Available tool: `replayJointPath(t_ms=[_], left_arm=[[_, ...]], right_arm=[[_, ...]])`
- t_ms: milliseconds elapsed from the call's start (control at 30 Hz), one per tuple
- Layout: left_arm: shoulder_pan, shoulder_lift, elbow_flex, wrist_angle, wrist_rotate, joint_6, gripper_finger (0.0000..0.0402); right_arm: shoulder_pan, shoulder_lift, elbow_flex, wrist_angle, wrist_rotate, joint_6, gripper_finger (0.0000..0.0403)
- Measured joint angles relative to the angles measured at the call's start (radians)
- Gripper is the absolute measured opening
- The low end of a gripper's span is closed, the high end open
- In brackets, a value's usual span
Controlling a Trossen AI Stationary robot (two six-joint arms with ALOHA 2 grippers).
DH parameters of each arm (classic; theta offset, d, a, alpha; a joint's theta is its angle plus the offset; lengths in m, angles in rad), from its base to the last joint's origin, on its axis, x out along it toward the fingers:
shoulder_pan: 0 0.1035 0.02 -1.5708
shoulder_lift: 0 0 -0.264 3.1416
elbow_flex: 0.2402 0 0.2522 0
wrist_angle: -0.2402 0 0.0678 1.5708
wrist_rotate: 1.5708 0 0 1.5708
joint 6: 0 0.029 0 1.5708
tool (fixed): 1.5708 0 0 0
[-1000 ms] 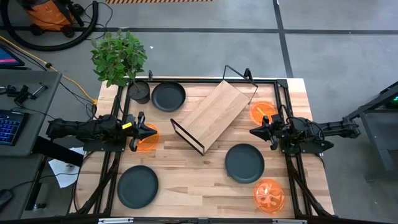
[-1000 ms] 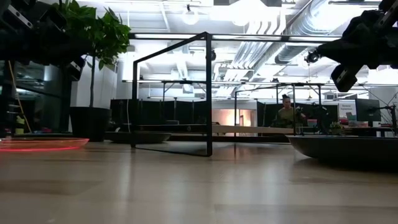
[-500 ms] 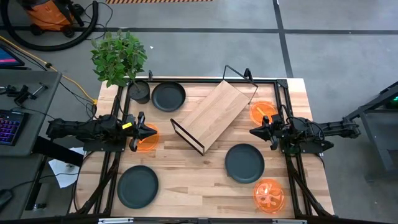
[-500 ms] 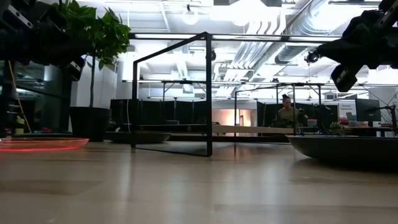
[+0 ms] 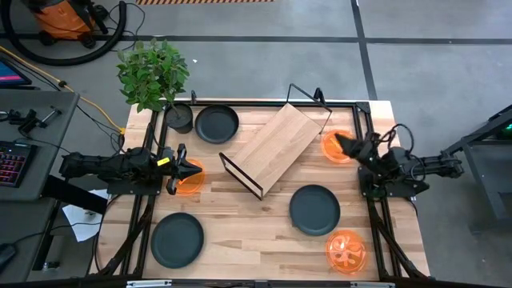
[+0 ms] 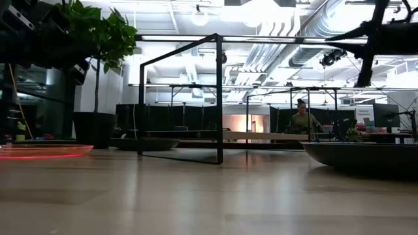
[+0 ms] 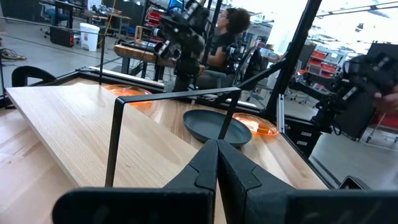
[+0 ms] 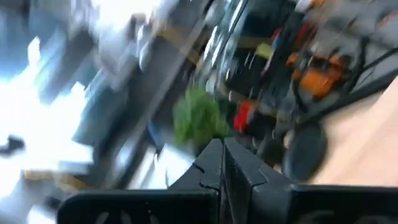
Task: Place and stack plates onto a shelf
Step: Put the top right orange plate on the shelf
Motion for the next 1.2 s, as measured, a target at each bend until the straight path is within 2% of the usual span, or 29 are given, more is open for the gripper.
replayJointPath(t_ms=[67,133,267,367,500,600,700,767,867,1200], left_arm=[[0.0,0.0,0.0,0.0,0.0,0.0,0.0001],[0.0,0.0,0.0,0.0,0.0,0.0,0.0001],[0.0,0.0,0.0,0.0,0.0,0.0,0.0001],[0.0,0.0,0.0,0.0,0.0,0.0,0.0001],[0.0,0.0,0.0,0.0,0.0,0.0,0.0001],[0.0,0.0,0.0,0.0,0.0,0.0,0.0001],[0.0,0.0,0.0,0.0,0.0,0.0,0.0001],[0.0,0.0,0.0,0.0,0.0,0.0,0.0001],[0.0,0.0,0.0,0.0,0.0,0.0,0.0001],[0.0,0.0,0.0,0.0,0.0,0.0,0.0001]], right_arm=[[-0.01,0.016,0.013,0.083,-0.001,0.036,0.0],[-0.016,0.071,0.063,0.113,-0.067,0.038,0.0],[-0.02,0.28,0.279,-0.025,-0.031,-0.057,0.0001],[-0.035,0.459,0.479,-0.338,-0.008,-0.061,0.0007],[-0.068,0.685,0.709,-0.931,-0.041,0.198,0.0042],[-0.084,0.834,0.796,-1.302,-0.137,0.467,0.008],[-0.089,0.952,0.806,-1.511,-0.293,0.678,0.0115],[-0.088,1.016,0.782,-1.573,-0.385,0.786,0.0131],[-0.077,1.087,0.734,-1.568,-0.458,0.896,0.0145],[-0.077,1.248,0.611,-1.501,-0.394,1.324,0.0149]])
